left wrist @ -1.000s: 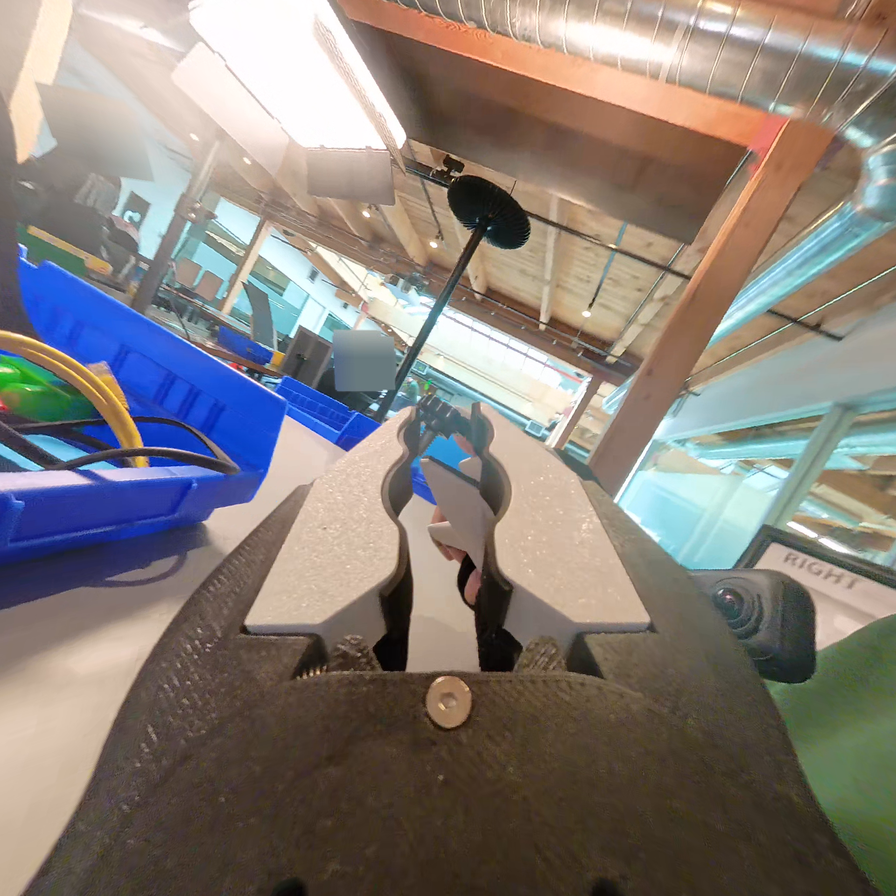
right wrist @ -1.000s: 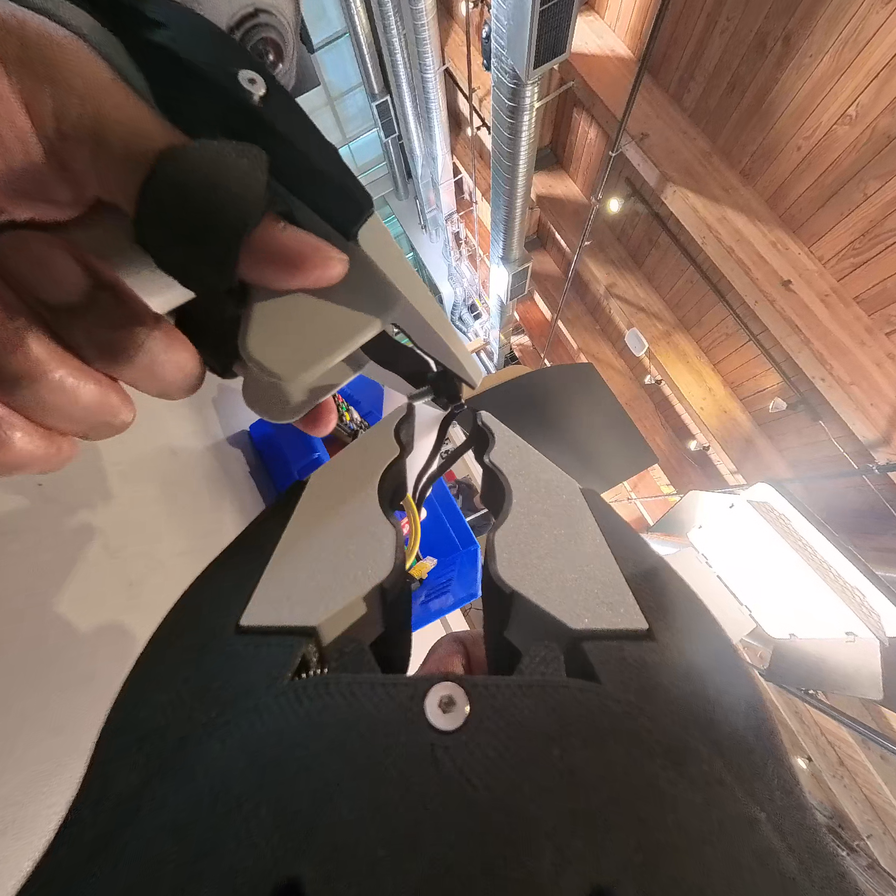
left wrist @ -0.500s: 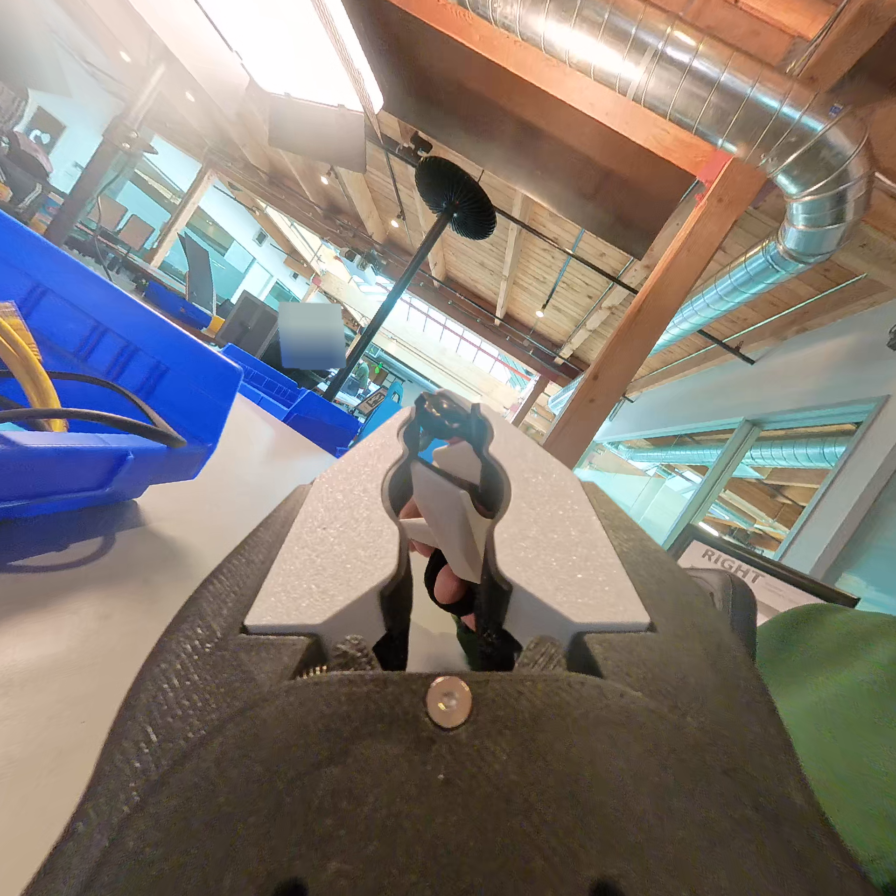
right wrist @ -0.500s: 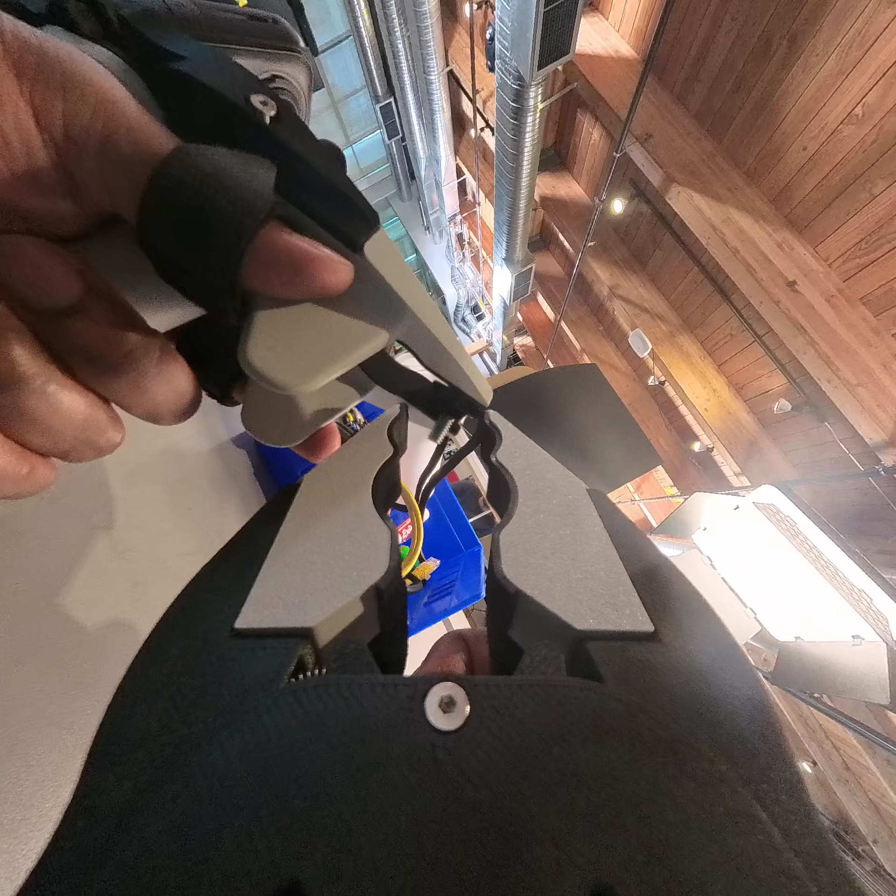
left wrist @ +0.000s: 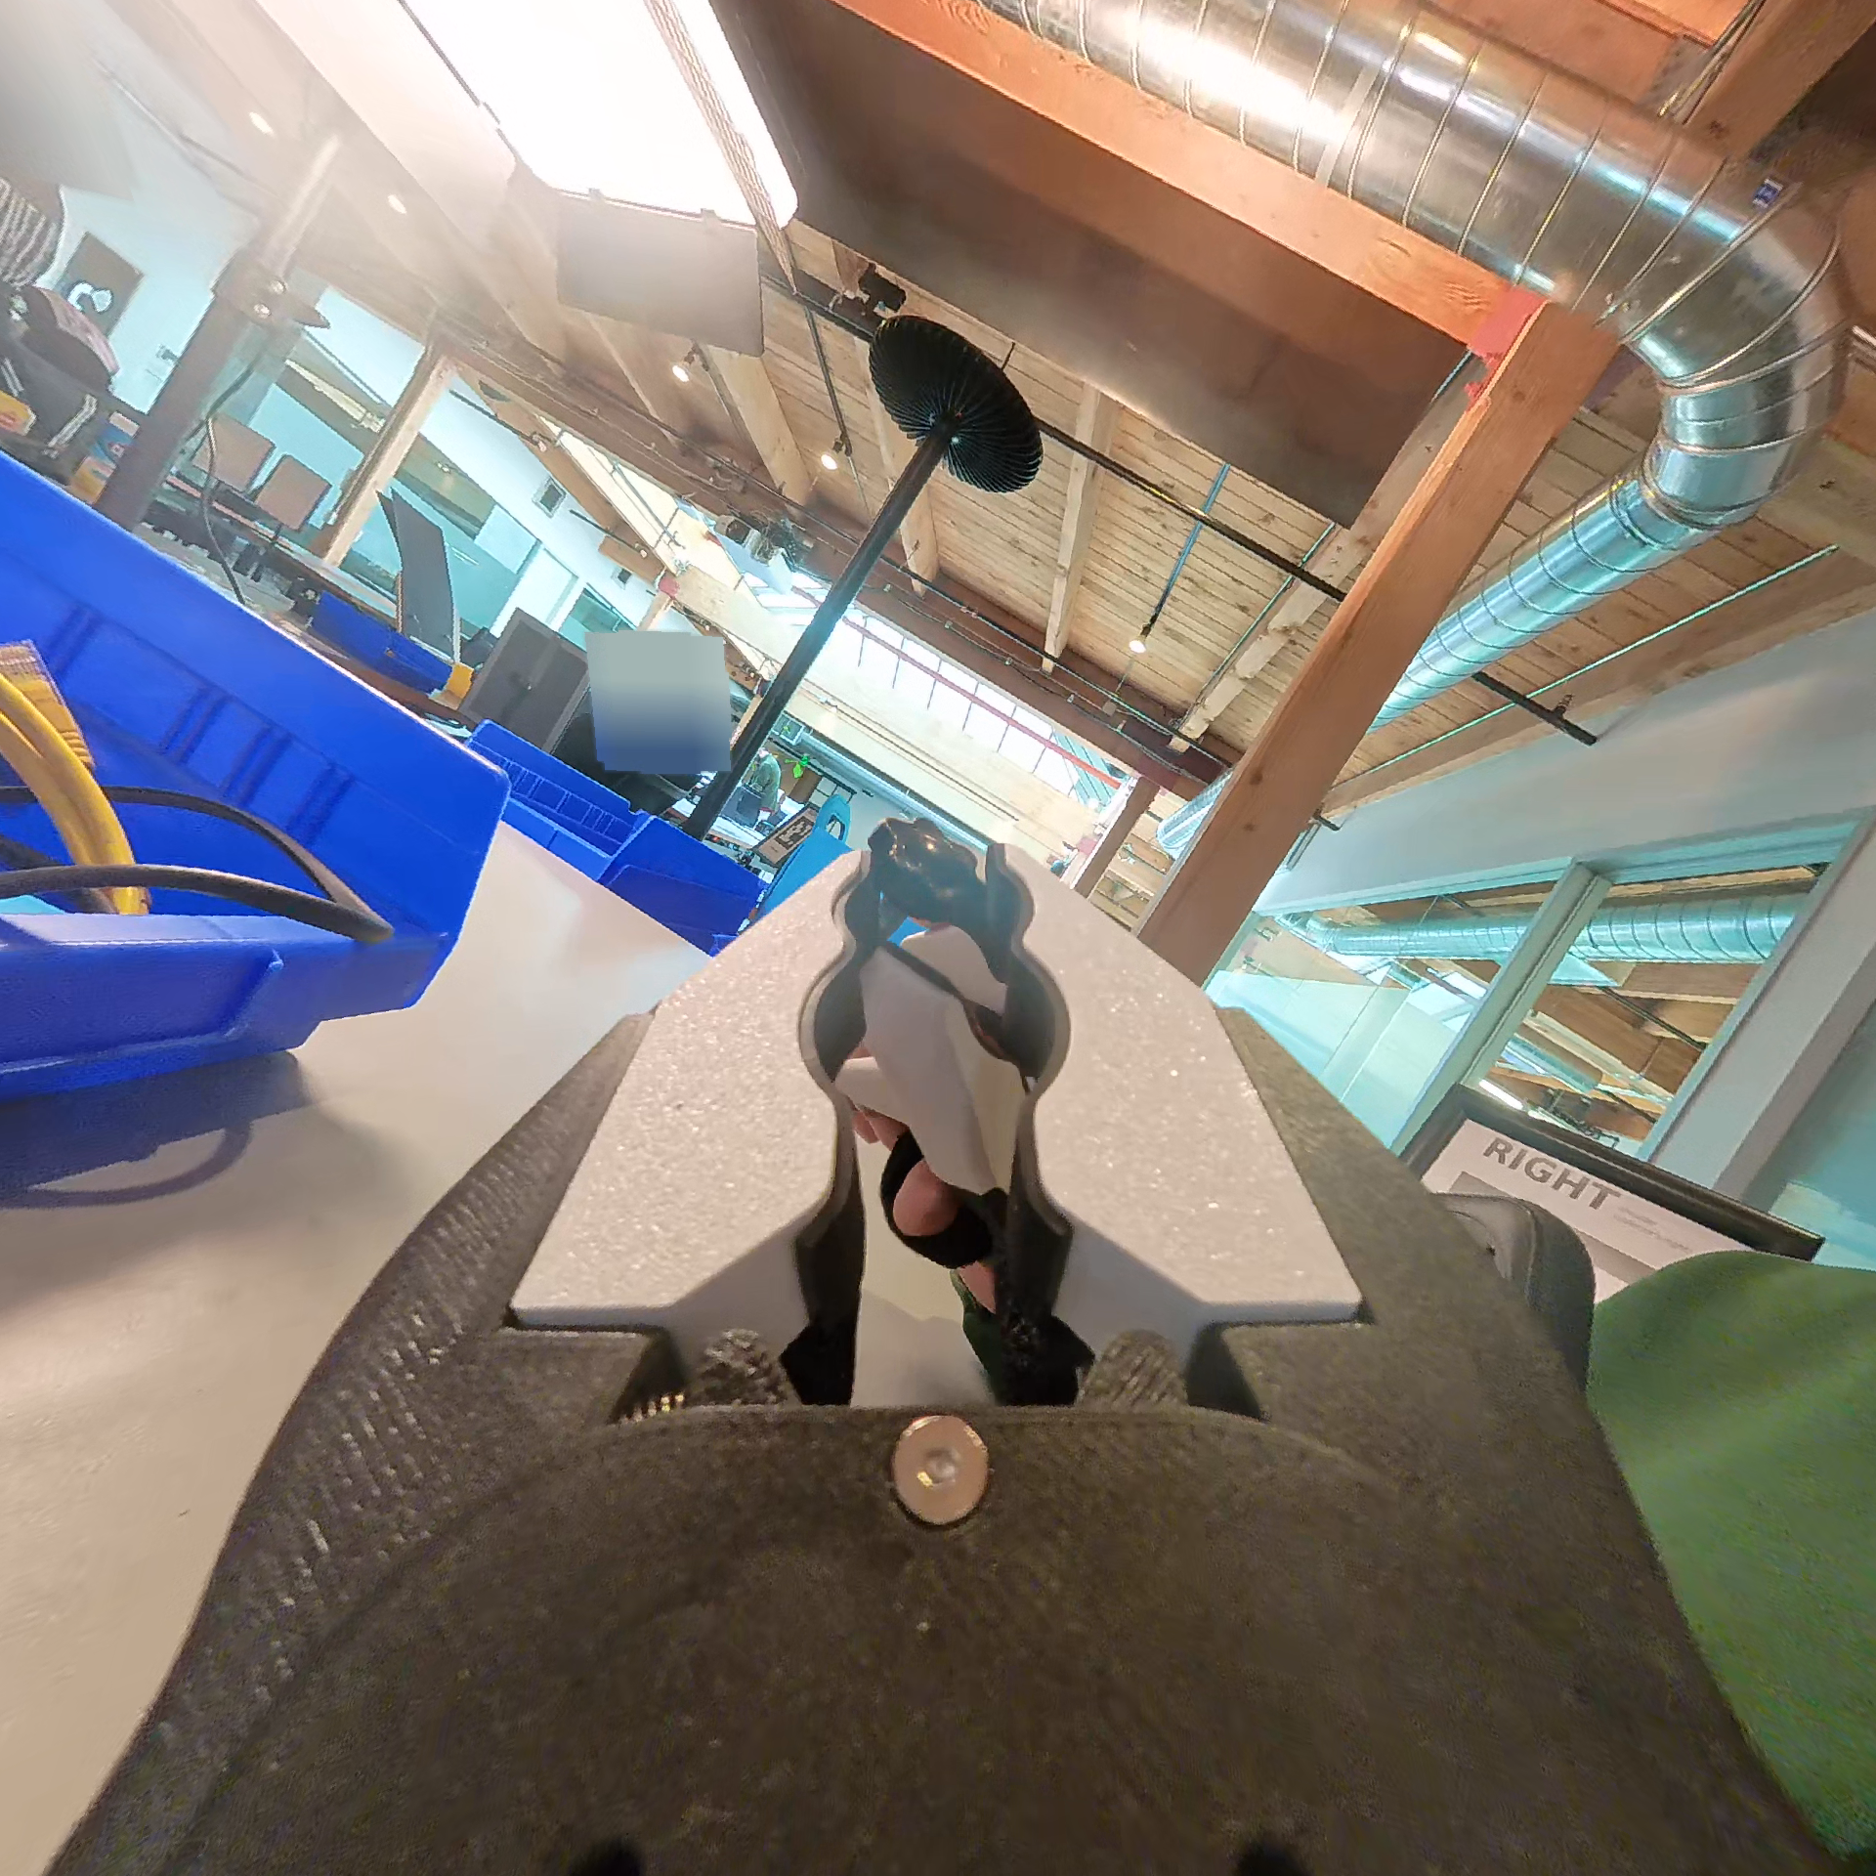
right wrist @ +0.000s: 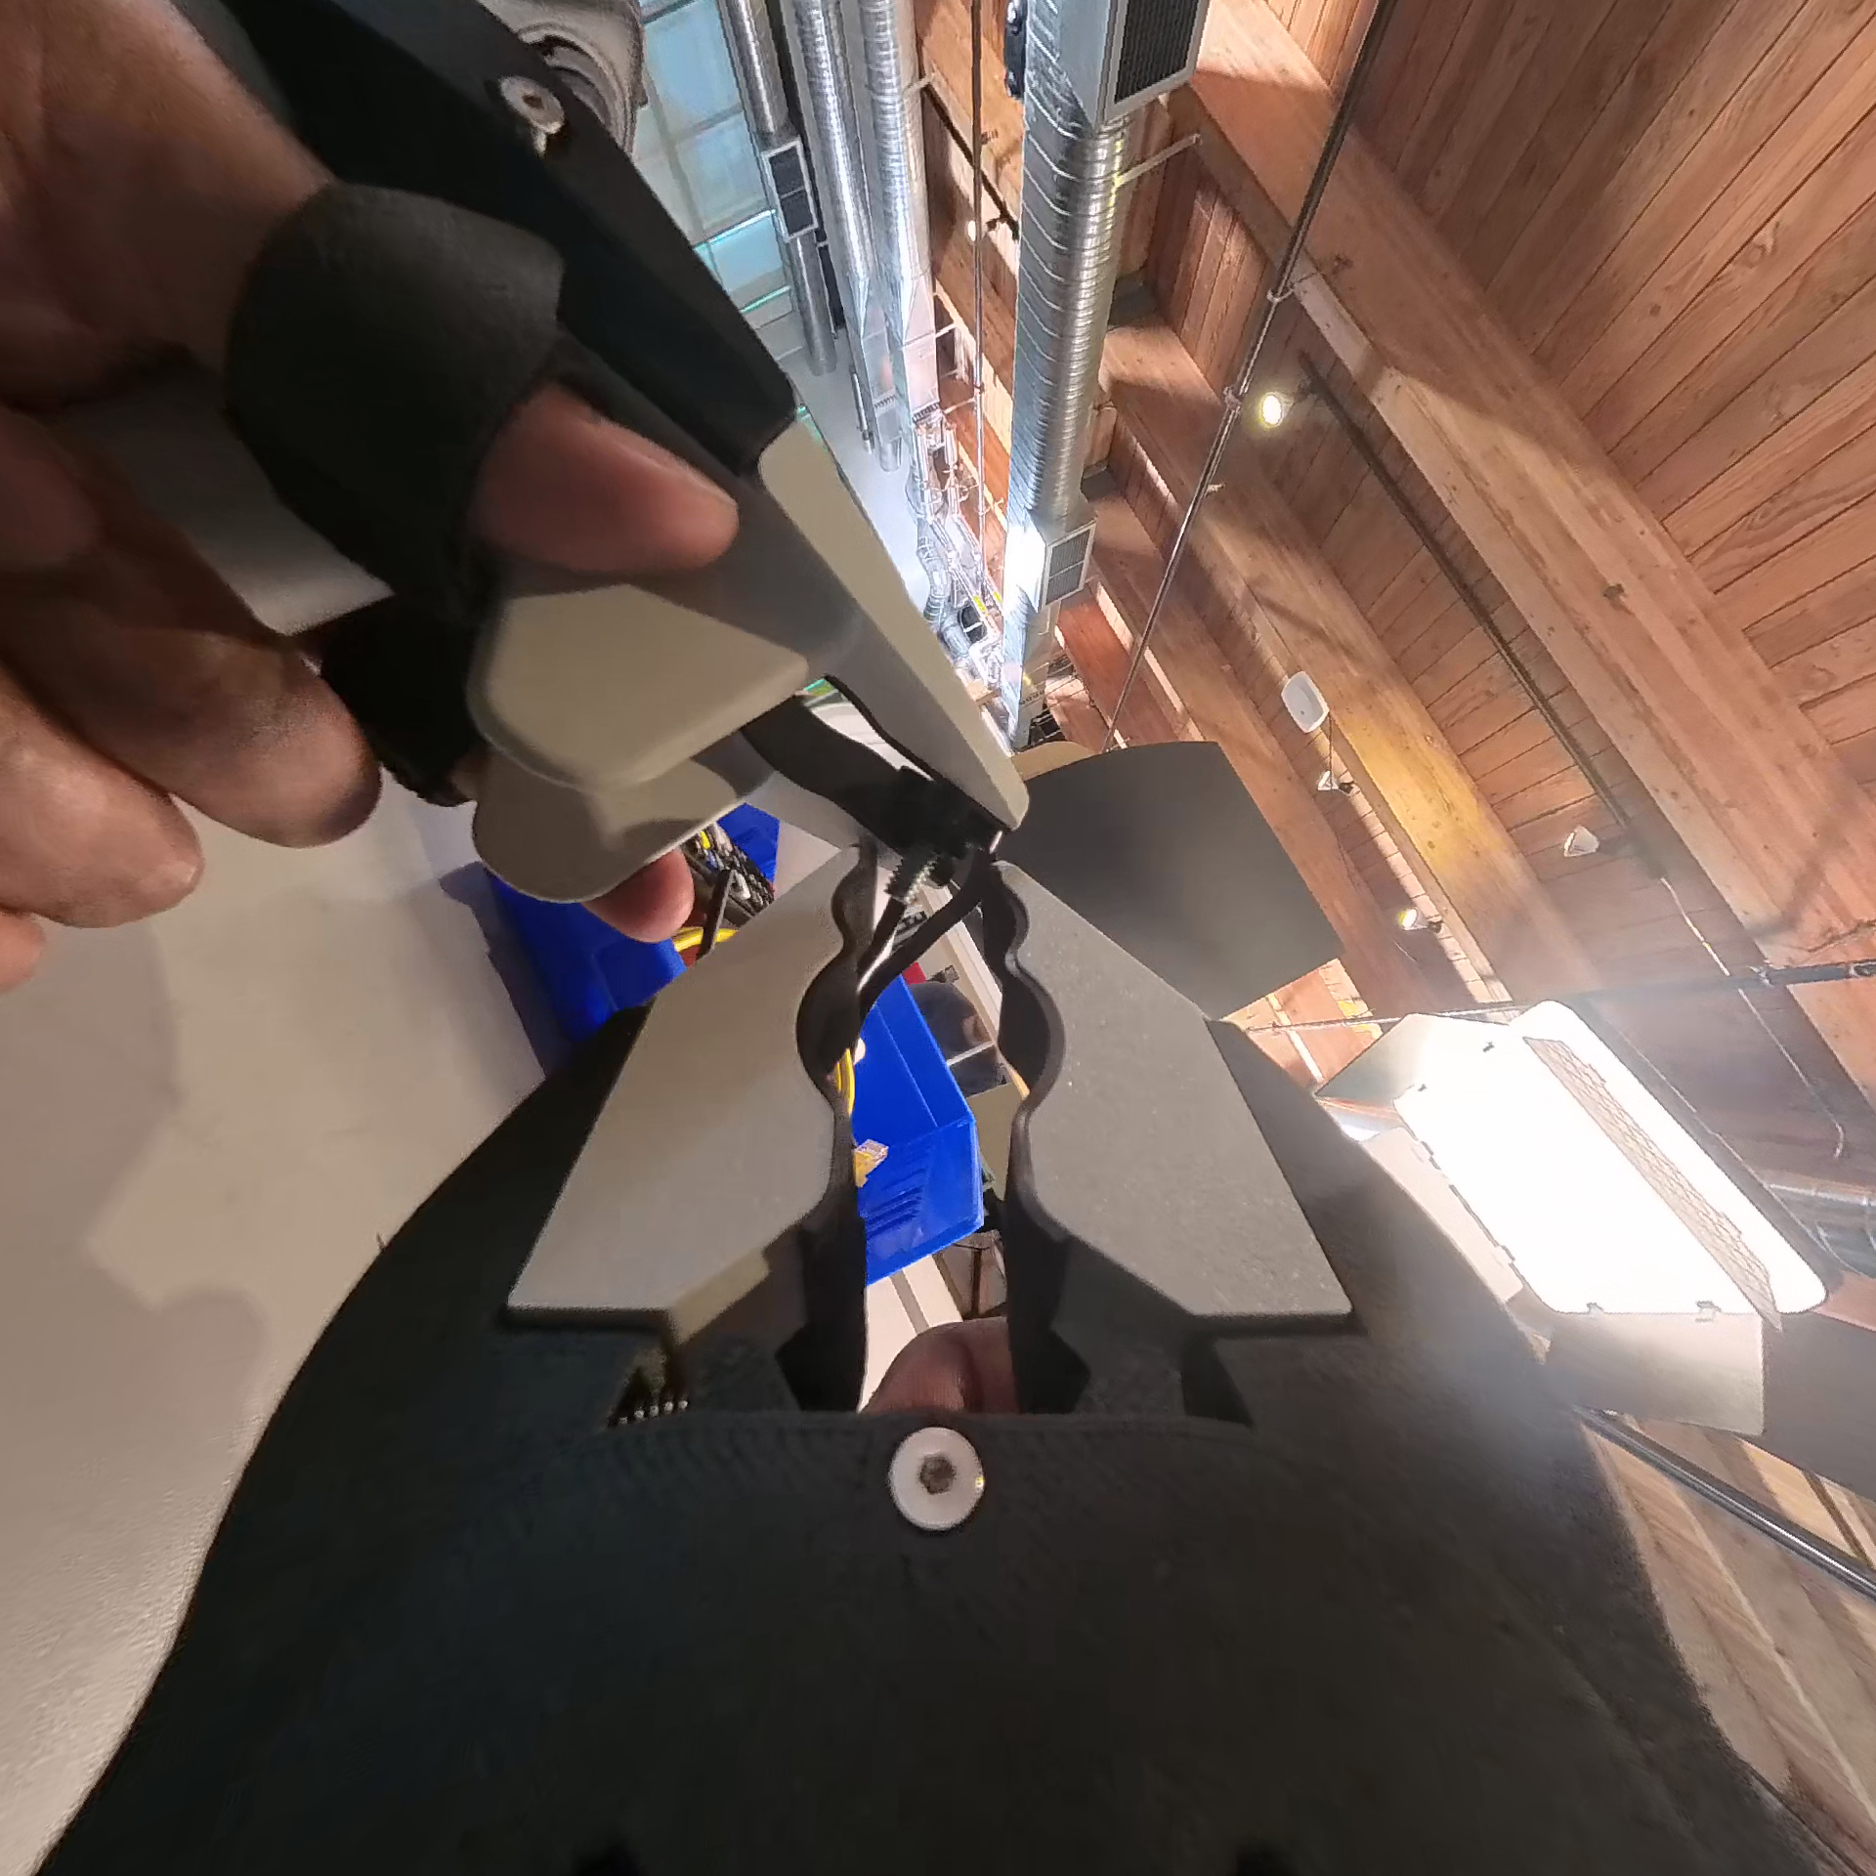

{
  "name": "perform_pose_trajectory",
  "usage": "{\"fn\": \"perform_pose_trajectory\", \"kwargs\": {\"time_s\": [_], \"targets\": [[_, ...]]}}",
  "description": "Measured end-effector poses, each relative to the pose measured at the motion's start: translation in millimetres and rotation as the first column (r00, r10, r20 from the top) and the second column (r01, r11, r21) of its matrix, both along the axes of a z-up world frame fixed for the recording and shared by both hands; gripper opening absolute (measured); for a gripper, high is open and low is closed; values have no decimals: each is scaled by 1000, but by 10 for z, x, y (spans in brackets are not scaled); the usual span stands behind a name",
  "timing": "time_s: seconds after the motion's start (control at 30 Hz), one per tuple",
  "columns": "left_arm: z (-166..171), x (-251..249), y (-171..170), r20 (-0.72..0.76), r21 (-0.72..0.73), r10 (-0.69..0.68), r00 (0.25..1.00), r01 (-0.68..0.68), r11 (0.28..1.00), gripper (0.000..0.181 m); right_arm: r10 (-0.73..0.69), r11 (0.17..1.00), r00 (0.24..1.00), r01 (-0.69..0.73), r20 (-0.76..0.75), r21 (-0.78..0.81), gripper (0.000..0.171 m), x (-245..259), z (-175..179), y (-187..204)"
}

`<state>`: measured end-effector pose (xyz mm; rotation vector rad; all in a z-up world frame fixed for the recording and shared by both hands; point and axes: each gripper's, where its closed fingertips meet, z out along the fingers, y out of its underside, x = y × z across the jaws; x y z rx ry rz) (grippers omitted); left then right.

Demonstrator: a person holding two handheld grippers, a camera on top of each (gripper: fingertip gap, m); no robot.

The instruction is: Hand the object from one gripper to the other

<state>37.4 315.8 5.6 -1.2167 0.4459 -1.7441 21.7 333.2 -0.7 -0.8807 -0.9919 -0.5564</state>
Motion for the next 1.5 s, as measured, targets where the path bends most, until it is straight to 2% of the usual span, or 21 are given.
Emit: {"fn": "perform_pose_trajectory", "kwargs": {"time_s": [0.33, 0.73, 1.17, 1.27, 1.33, 1.4, 1.5], "targets": [[7, -9, 5, 8, 0, 4, 1000, -4, 1000, 21, -4, 1000, 1000, 4, 2, -8, 9, 7, -11, 5], [19, -11, 4, -4, 25, 34, 999, -34, 999, 22, 2, 1000, 1000, -2, -16, -19, 6, 20, -3, 0], [88, -99, 56, -38, 147, 221, 974, -214, 966, 28, 8, 1000, 999, -9, -44, -23, 6, 41, 24, -6], [132, -153, 77, -62, 249, 359, 931, -334, 909, 37, -5, 1000, 998, 4, -57, -25, 5, 71, 38, 10], [132, -144, 63, -108, 392, 495, 862, -420, 818, 39, -8, 1000, 998, 6, -66, -24, 6, 83, 50, 12], [109, -61, -2, -142, 524, 575, 806, -431, 734, 39, -2, 1000, 997, 1, -72, -21, 5, 83, 60, 4], [84, 18, -53, -159, 597, 613, 774, -419, 684, 43, -2, 1000, 997, 1, -76, -18, 5, 89, 67, 1]]}}
